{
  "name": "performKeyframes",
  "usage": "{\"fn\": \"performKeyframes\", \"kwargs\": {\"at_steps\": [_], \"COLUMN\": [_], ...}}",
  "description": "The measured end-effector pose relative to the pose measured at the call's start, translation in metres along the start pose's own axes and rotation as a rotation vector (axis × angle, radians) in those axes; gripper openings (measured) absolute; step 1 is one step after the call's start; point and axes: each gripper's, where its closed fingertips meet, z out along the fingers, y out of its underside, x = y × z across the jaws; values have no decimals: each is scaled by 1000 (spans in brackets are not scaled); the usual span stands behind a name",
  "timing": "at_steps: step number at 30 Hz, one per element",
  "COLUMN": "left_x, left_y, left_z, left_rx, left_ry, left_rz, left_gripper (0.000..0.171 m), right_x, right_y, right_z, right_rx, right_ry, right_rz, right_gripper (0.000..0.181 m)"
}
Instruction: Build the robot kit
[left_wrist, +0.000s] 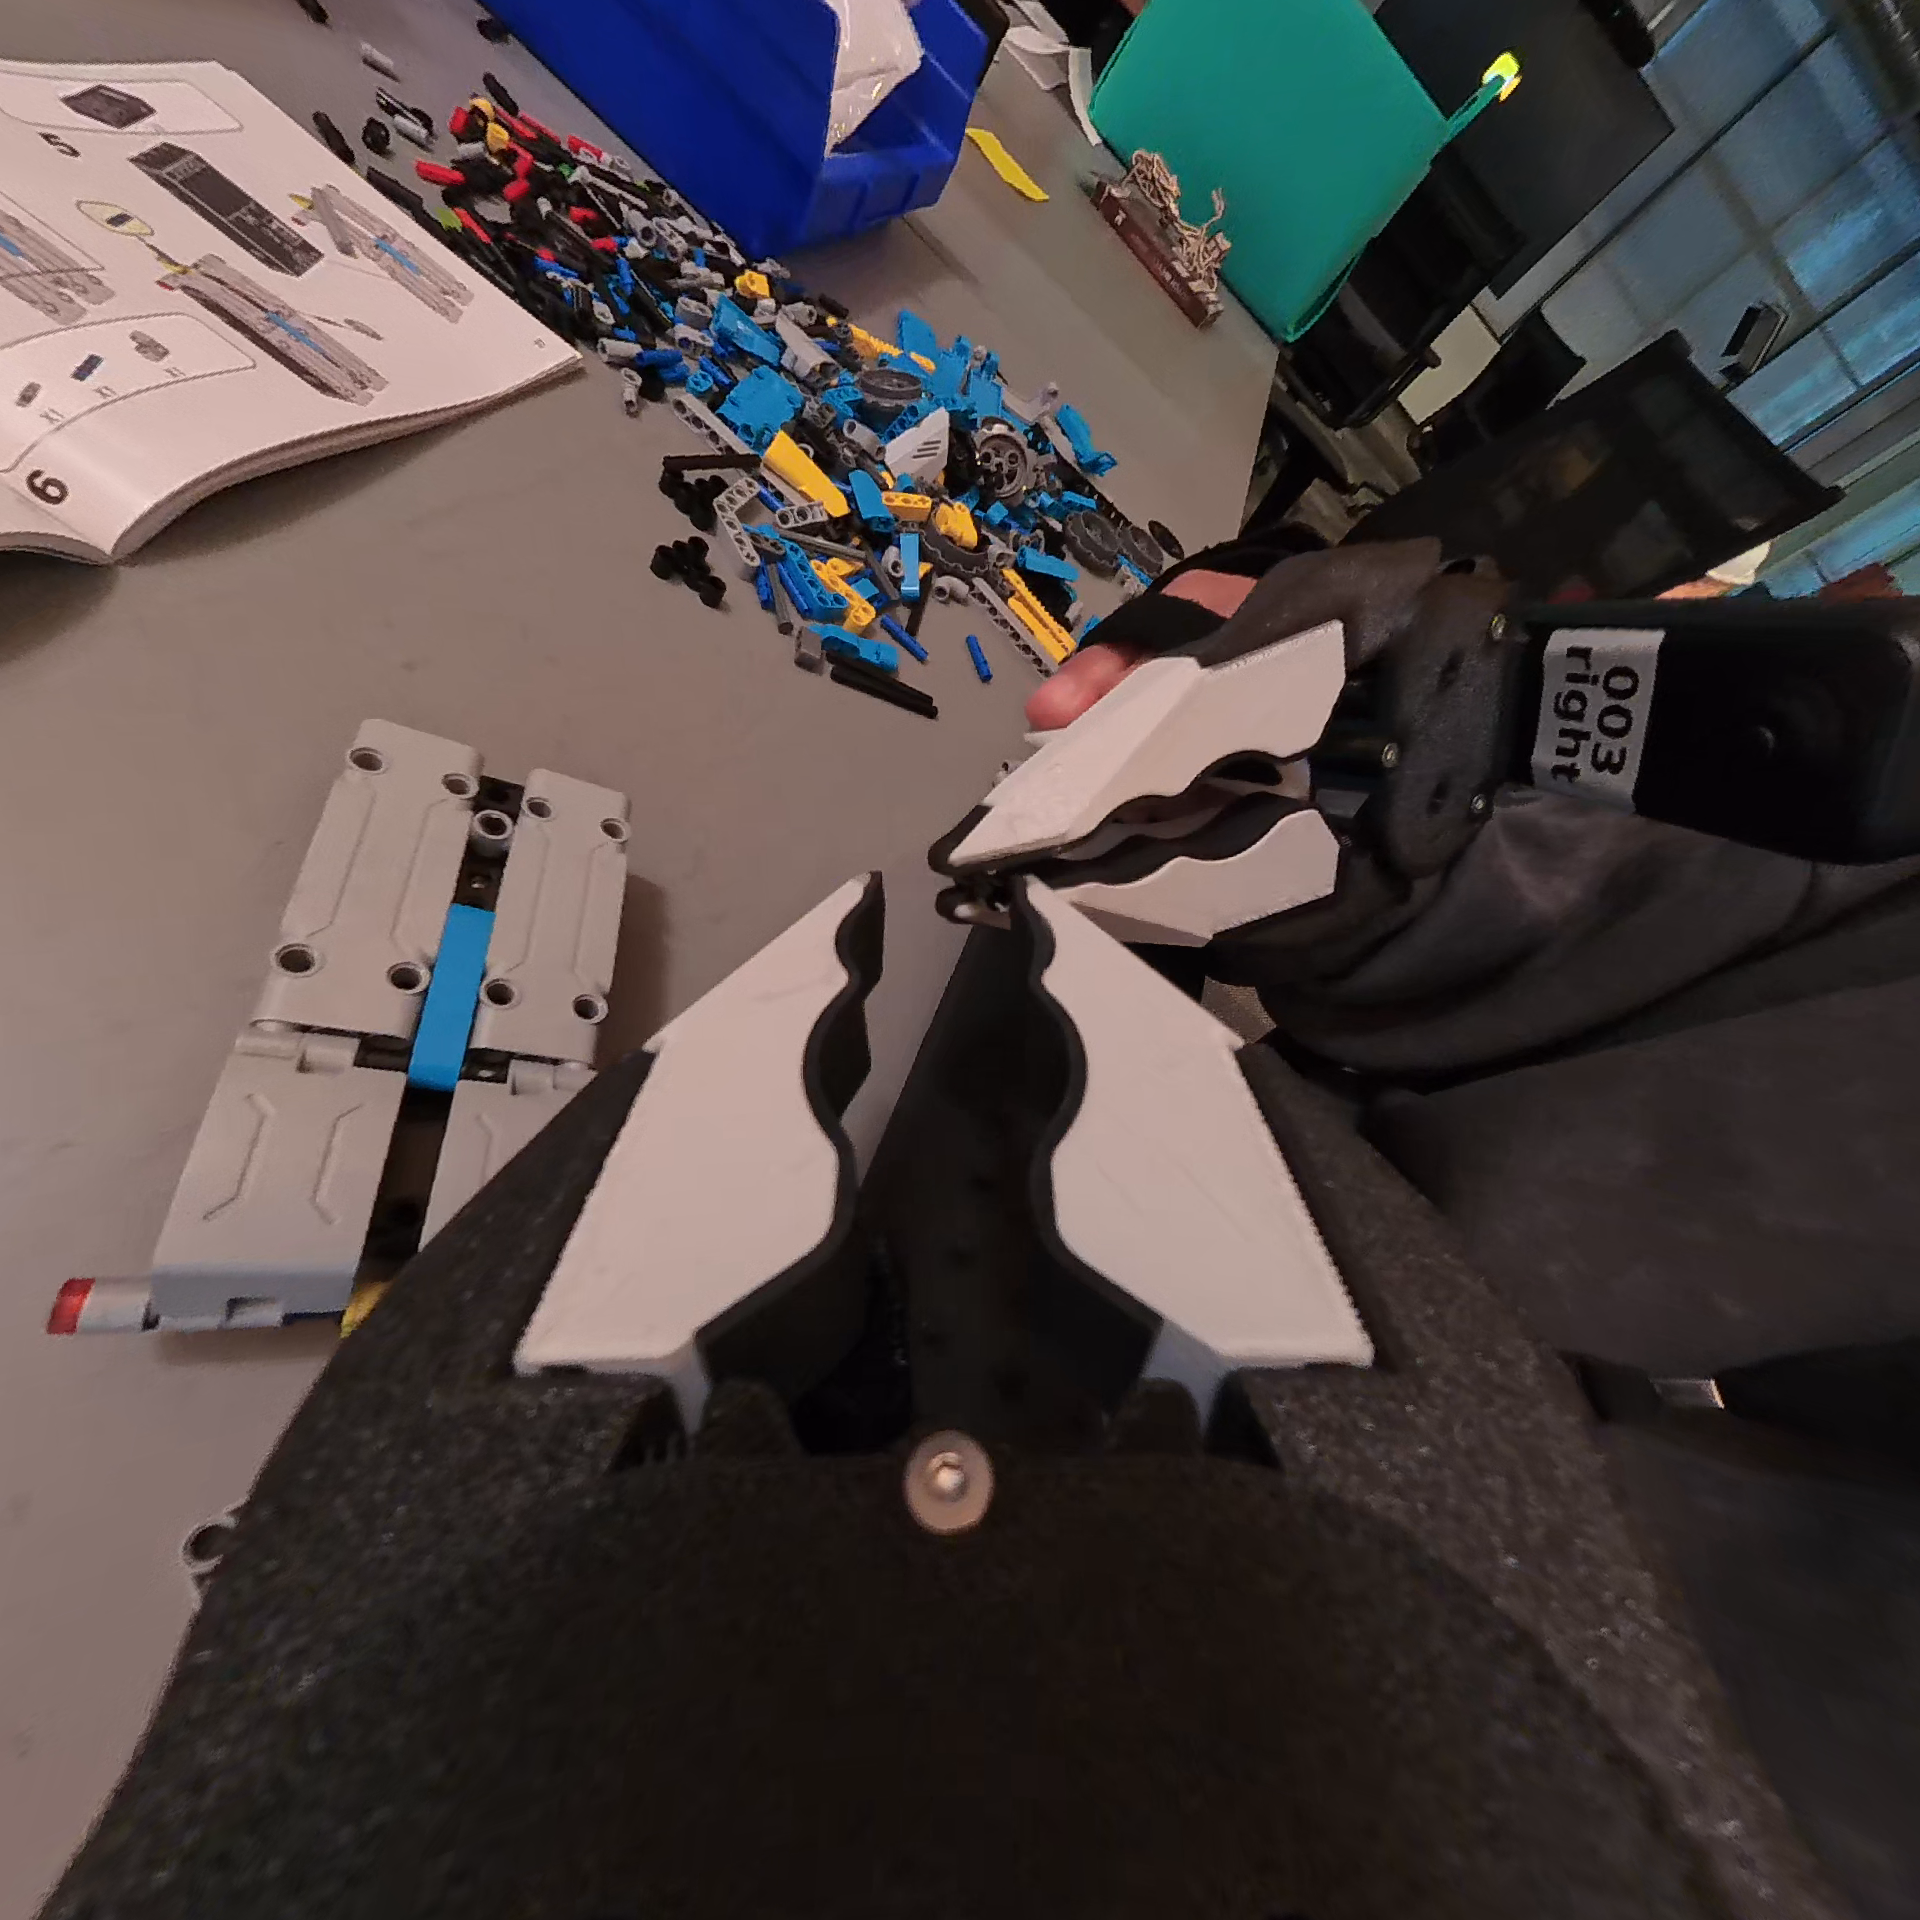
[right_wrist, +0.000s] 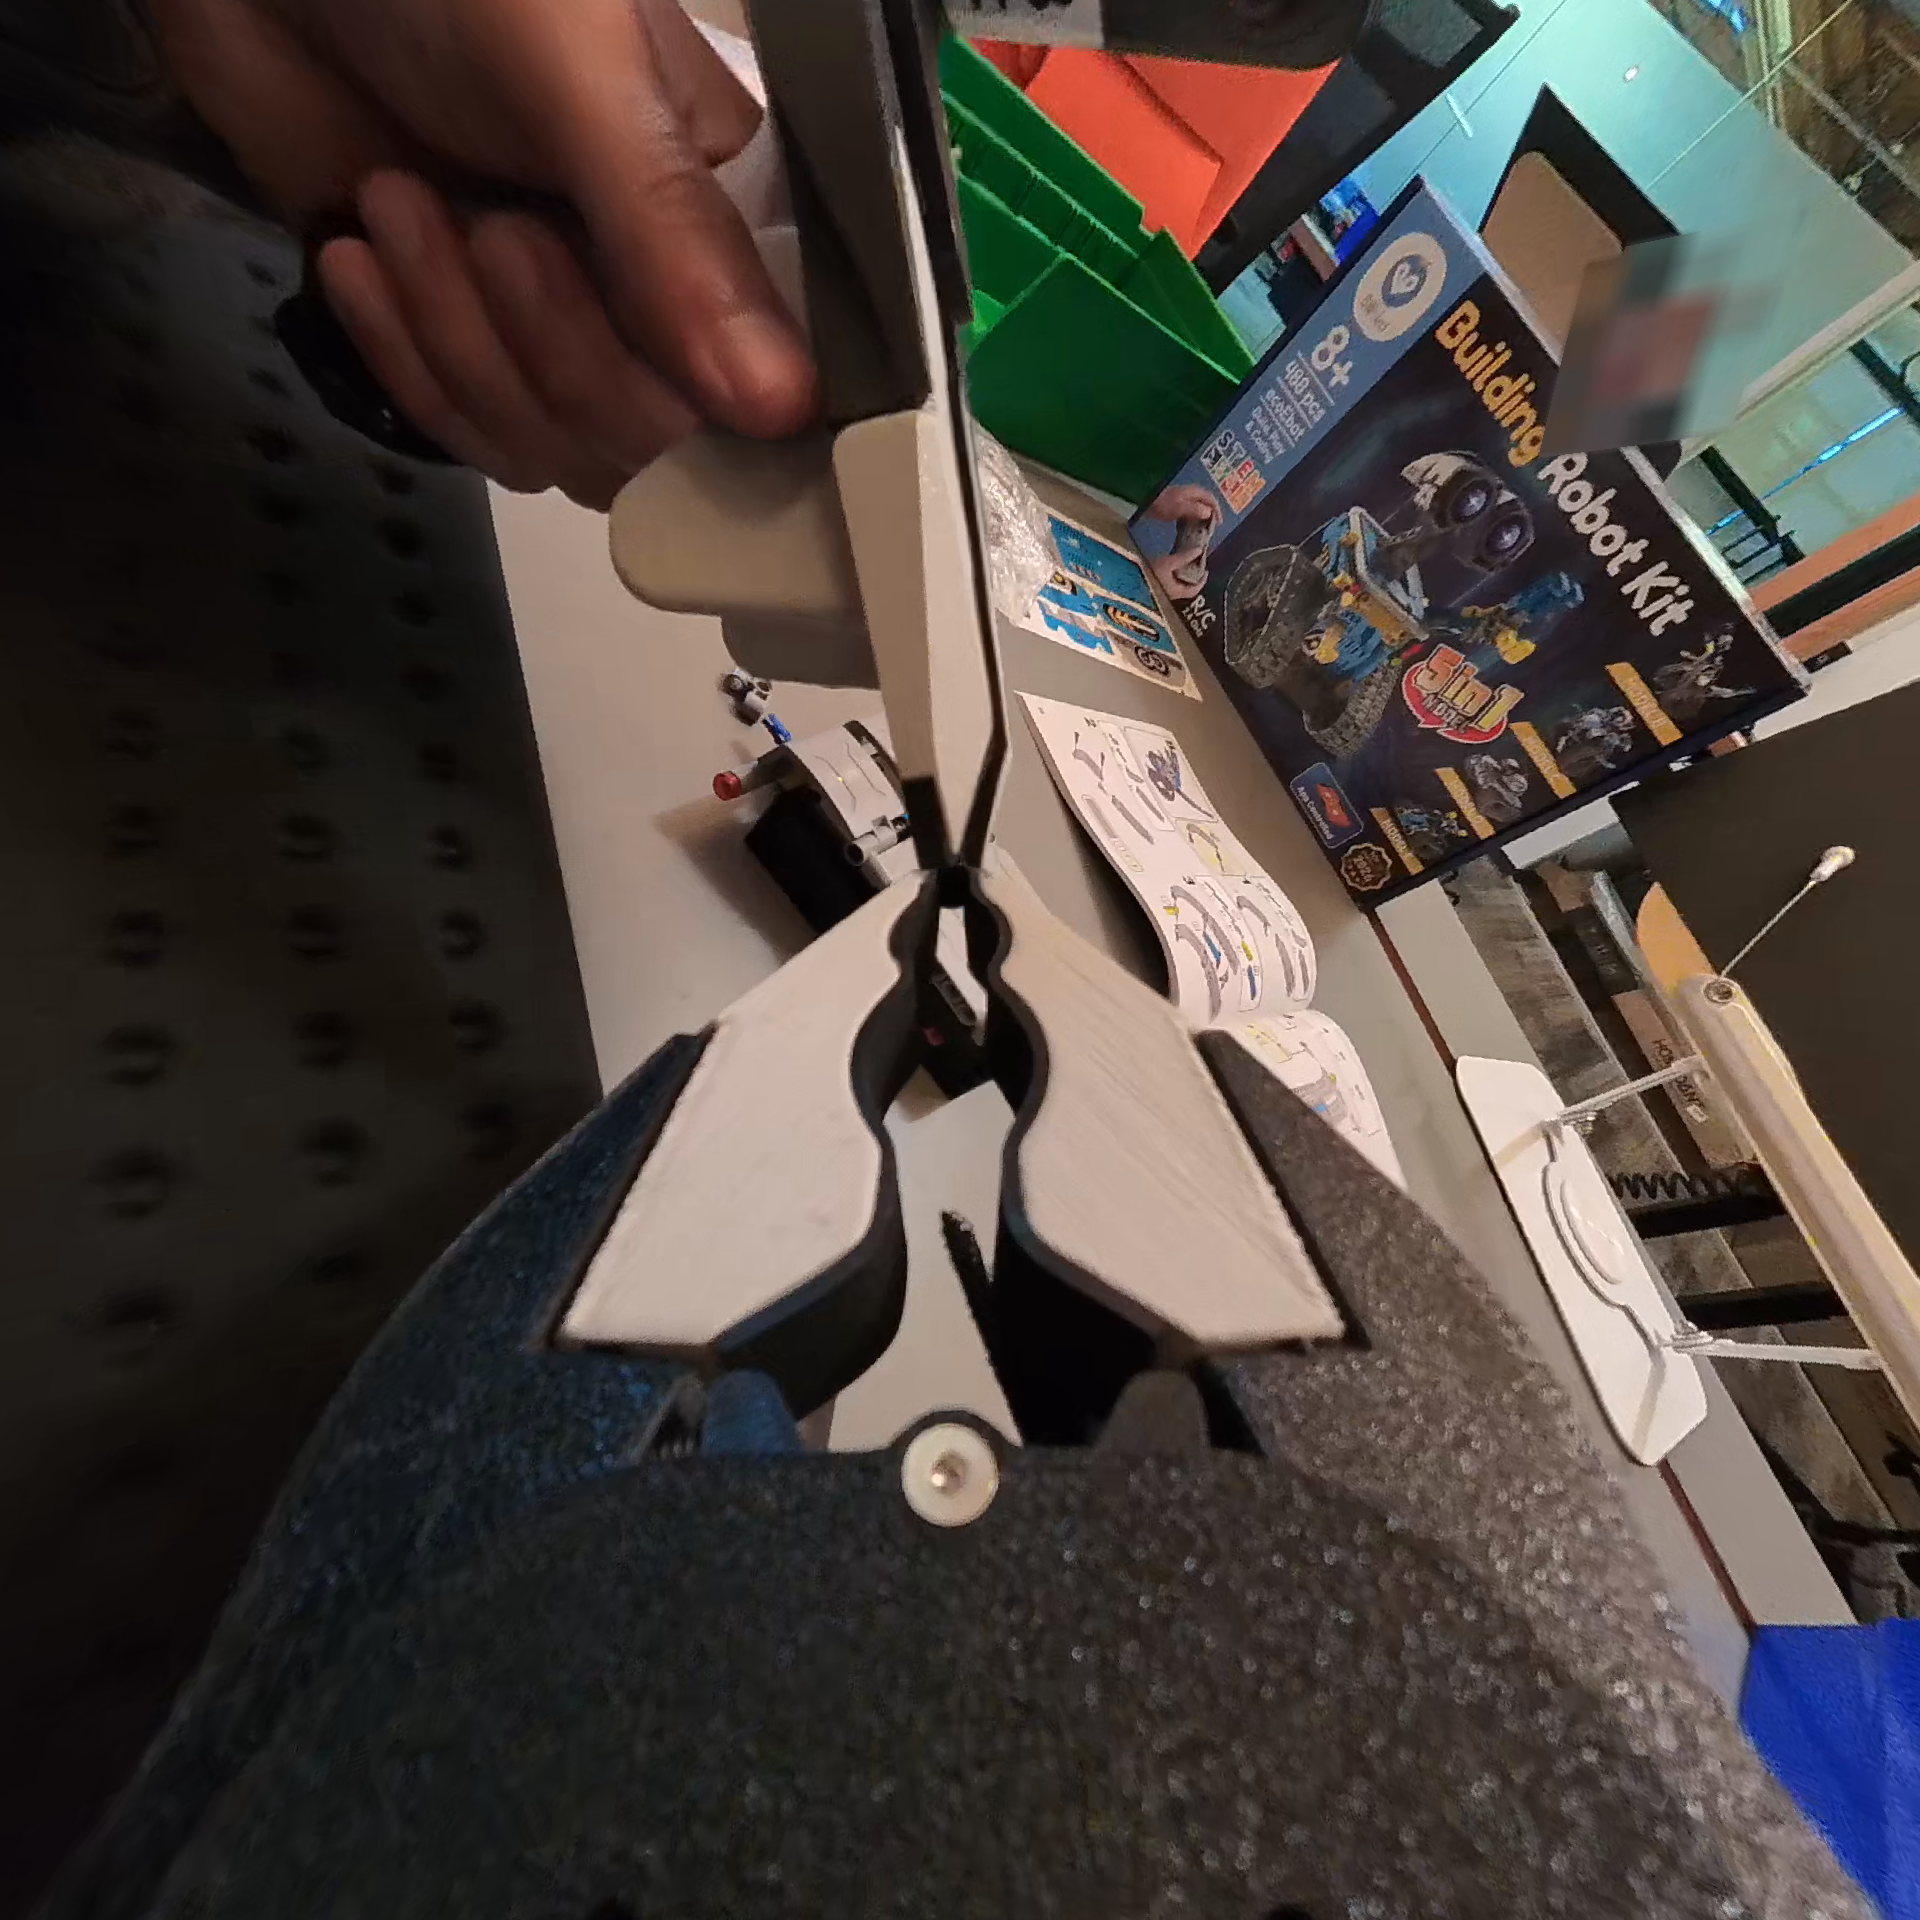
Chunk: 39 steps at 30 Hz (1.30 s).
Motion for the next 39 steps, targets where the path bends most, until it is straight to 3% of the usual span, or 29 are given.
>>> {"fn": "performKeyframes", "kwargs": {"at_steps": [11, 14, 16, 21, 24, 26, 28, 34, 37, 39], "left_x": [-11, -15, -21, -3, -4, 2, 11, 49, 55, 50], "left_y": [4, 3, -1, 0, 7, 9, 7, -8, -8, -8], "left_z": [-3, -7, -12, -11, -4, -2, -5, -21, -24, -22], "left_rx": [-16, -16, 8, -12, -38, -39, -23, 88, 95, 97], "left_ry": [-42, -69, -108, -22, -31, 12, 84, 466, 581, 571], "left_rz": [1, 9, 16, 37, 41, 37, 17, -149, -232, -252], "left_gripper": [25, 20, 7, 19, 15, 3, 2, 1, 2, 2], "right_x": [-3, -3, -2, -3, -4, -4, -4, 1, -1, -1], "right_y": [2, 6, 7, 8, 0, 0, -7, -42, -47, -43], "right_z": [1, 3, 3, 5, 2, 1, -4, -31, -35, -32], "right_rx": [10, -6, -5, -14, 15, 16, 69, 326, 364, 335], "right_ry": [-26, -32, -33, -38, -24, -23, -40, -147, -175, -164], "right_rz": [16, 29, 36, 35, 8, 9, 30, 182, 191, 178], "right_gripper": [2, 3, 3, 2, 2, 2, 3, 2, 2, 2]}}
